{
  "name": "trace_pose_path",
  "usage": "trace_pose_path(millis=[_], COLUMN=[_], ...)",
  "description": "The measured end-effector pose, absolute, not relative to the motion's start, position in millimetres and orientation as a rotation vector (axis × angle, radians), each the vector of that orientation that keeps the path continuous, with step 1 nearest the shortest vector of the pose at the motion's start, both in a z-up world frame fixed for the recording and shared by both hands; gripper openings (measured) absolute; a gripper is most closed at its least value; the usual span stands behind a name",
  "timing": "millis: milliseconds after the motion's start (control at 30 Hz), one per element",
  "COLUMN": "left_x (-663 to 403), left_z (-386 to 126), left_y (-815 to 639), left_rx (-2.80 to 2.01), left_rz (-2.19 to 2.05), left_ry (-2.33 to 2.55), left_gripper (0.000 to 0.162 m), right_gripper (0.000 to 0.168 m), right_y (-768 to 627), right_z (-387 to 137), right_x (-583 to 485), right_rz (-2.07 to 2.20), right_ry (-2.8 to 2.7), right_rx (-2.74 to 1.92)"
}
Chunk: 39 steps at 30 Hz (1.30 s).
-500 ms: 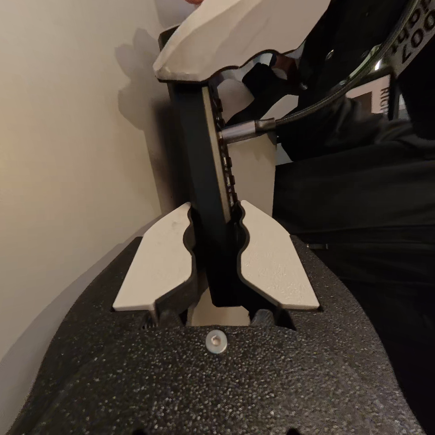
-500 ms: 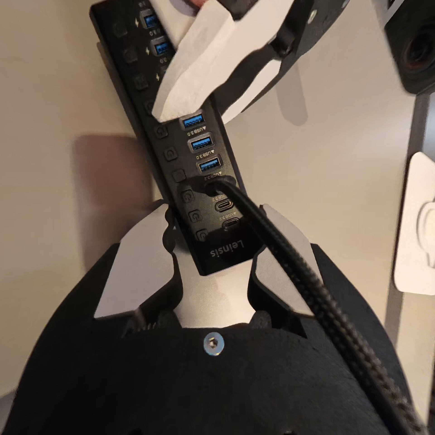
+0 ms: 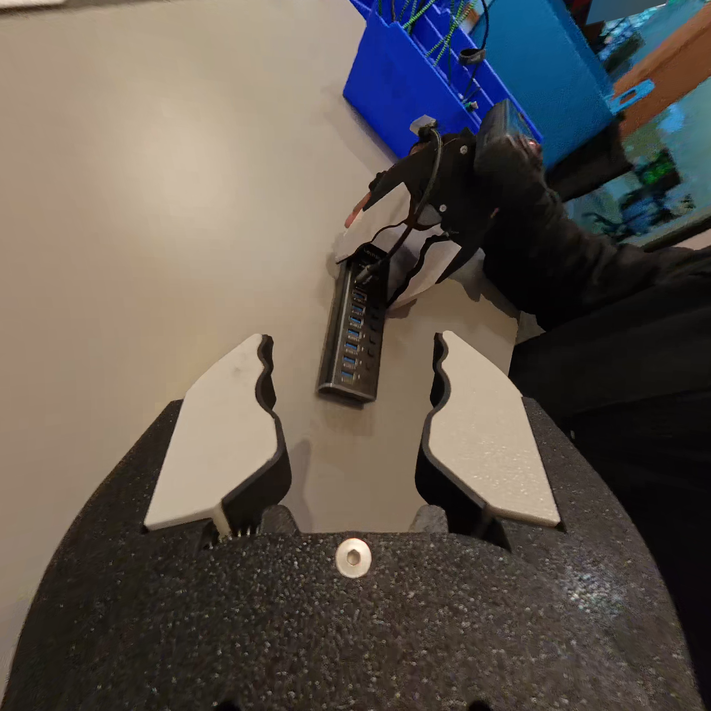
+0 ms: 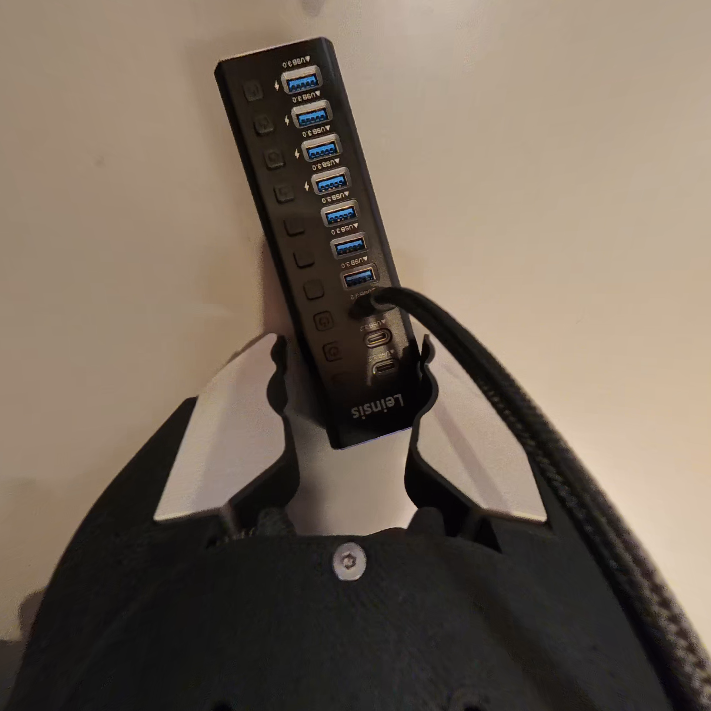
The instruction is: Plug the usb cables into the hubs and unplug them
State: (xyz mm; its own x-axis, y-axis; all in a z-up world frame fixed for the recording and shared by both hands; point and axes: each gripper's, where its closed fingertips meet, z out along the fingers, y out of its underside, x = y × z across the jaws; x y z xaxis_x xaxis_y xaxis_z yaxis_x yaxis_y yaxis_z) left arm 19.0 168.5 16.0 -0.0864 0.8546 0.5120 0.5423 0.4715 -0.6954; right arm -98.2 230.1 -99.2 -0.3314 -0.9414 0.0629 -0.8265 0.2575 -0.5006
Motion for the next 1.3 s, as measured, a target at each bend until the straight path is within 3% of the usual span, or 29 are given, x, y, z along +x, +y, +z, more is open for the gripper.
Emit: trace_pose_path(millis=[267, 500, 867, 1033, 1067, 1133, 1300], left_x=[192, 329, 371, 374, 374, 376, 388], left_z=[80, 0, -93, -104, -103, -102, -88], left_y=[123, 81, 73, 77, 78, 80, 73], left_rx=[-1.241, -1.589, -1.927, -1.96, -1.97, -1.967, -1.91], left_rz=[0.774, 0.545, -0.072, -0.189, -0.19, -0.202, -0.158], left_ry=[-2.152, -2.457, -2.503, -2.451, -2.432, -2.415, -2.511], left_gripper=[0.082, 0.081, 0.076, 0.057, 0.039, 0.022, 0.014], right_gripper=[0.082, 0.079, 0.084, 0.082, 0.08, 0.08, 0.083], right_y=[236, 237, 239, 243, 245, 253, 265], right_z=[-93, -86, -88, -80, -77, -74, -76], right_x=[-103, -112, -113, -104, -102, -98, -97], right_rz=[-0.704, -0.739, -0.915, -0.906, -0.897, -0.853, -0.783], right_ry=[2.378, 2.423, 2.42, 2.348, 2.326, 2.267, 2.233], right_rx=[-1.421, -1.277, -1.245, -1.232, -1.228, -1.232, -1.24])
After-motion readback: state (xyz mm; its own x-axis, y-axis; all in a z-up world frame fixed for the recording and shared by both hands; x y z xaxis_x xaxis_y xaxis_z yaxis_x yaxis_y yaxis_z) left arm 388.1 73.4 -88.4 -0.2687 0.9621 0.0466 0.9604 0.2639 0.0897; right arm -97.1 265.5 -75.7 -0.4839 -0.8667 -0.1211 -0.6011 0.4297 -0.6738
